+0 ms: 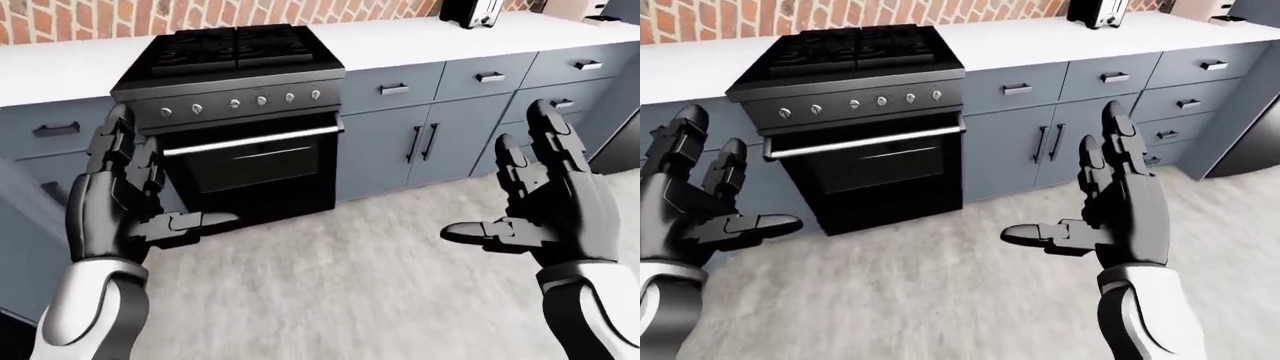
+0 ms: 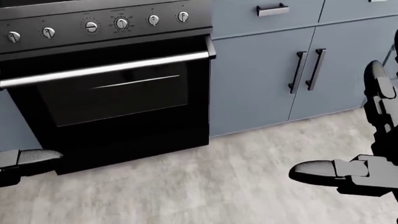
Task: Navigate to the stove.
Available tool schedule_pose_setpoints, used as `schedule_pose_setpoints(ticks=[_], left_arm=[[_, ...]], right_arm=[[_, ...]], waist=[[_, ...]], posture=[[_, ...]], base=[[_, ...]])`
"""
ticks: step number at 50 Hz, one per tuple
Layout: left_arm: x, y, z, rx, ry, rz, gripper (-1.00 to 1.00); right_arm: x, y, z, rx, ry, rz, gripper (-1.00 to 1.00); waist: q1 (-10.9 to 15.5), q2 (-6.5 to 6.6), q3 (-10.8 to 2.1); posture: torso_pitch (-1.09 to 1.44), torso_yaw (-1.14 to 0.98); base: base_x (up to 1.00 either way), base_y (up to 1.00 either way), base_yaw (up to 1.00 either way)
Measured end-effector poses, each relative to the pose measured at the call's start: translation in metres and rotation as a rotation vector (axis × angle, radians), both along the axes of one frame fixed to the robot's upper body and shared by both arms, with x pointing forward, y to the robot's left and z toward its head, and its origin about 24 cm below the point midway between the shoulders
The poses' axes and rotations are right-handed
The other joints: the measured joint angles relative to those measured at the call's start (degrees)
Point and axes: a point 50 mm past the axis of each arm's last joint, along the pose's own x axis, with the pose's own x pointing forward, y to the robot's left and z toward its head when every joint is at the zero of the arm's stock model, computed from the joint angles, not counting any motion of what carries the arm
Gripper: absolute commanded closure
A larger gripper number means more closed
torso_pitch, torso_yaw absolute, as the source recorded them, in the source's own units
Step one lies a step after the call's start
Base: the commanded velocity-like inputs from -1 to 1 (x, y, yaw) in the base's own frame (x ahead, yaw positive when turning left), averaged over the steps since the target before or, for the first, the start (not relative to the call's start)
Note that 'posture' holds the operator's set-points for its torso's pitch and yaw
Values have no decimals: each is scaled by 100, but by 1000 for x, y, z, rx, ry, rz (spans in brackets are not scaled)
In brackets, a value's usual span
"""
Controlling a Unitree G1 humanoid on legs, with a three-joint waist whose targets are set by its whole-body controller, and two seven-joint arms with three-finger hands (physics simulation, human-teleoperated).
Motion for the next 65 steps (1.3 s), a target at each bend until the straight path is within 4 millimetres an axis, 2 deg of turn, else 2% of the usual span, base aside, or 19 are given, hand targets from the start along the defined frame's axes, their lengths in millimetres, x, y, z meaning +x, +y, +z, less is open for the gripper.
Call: schedule_pose_setpoints(ticks=[5, 7, 9, 11, 15, 17, 18, 22, 28, 31, 37, 42, 46, 50, 53, 55, 56, 60, 65], left_arm=[[-1, -1, 3, 3, -16, -7, -100], [0, -3, 0, -7, -1, -23, -100], [2, -4, -3, -10, 20, -34, -100], [2, -4, -2, -8, 18, -32, -100], [0, -4, 3, -2, -15, -25, -100], [0, -4, 3, -1, -19, -29, -100], [0, -3, 3, 2, -17, -24, -100], [2, 2, -4, -9, 26, 10, -100], [1, -2, 2, 5, -16, -12, -100], [1, 0, 1, 3, -7, -3, -100], [5, -6, -5, -11, 31, -38, -100], [1, -5, 0, -2, 0, -42, -100], [-1, -1, 3, 3, -23, -10, -100], [0, 8, -4, -5, 18, 50, -100], [2, 4, -3, -2, 18, 30, -100], [2, 0, -1, 2, 4, 4, -100], [2, -2, -1, 0, 0, -7, -100], [4, -4, -4, -3, 19, -28, -100], [2, -3, 1, 4, -3, -19, -100]], right_arm=[[-2, 1, 4, -7, -30, 3, -100], [-1, -2, 2, -3, -11, -14, -100], [0, -5, -2, 2, 16, -30, -100], [0, -5, -1, 0, 14, -33, -100], [-2, -3, 3, -7, -17, -25, -100], [-1, -3, 3, -7, -17, -24, -100], [-1, -1, 3, -2, -18, -16, -100], [3, 2, -4, 9, 25, 20, -100], [10, -1, -9, 9, 66, -19, -100], [8, -1, -8, 23, 65, -8, -100], [3, -5, -10, 47, 75, -5, -100], [2, -5, -7, 53, 56, -13, -100], [2, 1, -2, 48, 19, 31, -100], [5, 8, -6, 94, 44, 97, -100], [4, 5, -4, 94, 33, 76, -100], [2, 3, -1, 81, 10, 57, -100], [2, 3, 1, 78, 0, 51, -100], [2, 0, -1, 74, 9, 26, -100], [3, 0, -1, 68, 7, 19, -100]], waist=[[-3, -388, -21], [-66, -261, 24], [-59, -312, -16], [-39, -266, -52], [-55, 54, 23], [-67, 297, 0], [-36, 346, -35], [28, 214, 2], [46, -131, 83], [124, -356, 51], [63, -78, 44], [101, -26, -59], [102, 259, -39], [146, 153, 112], [68, -73, 151], [78, -278, 110], [87, -306, 98], [68, -126, 51], [58, -47, 1]], posture=[[0, 0], [0, 0], [0, 0], [0, 0], [0, 0], [0, 0], [0, 0], [0, 0], [0, 0], [0, 0], [0, 0], [0, 0], [0, 0], [0, 0], [0, 0], [0, 0], [0, 0], [0, 0], [0, 0]], base=[[0, 21, 0], [0, 21, 0], [0, 21, 0], [0, 21, 0], [0, 21, 0], [0, 21, 0], [0, 20, 0], [0, 21, 0], [0, 4, 0], [0, 0, 0], [0, 0, 40], [0, 0, 100], [0, 0, 95], [0, 0, 0], [0, 0, 0], [0, 0, 0], [0, 0, 0], [0, 0, 0], [0, 0, 0]])
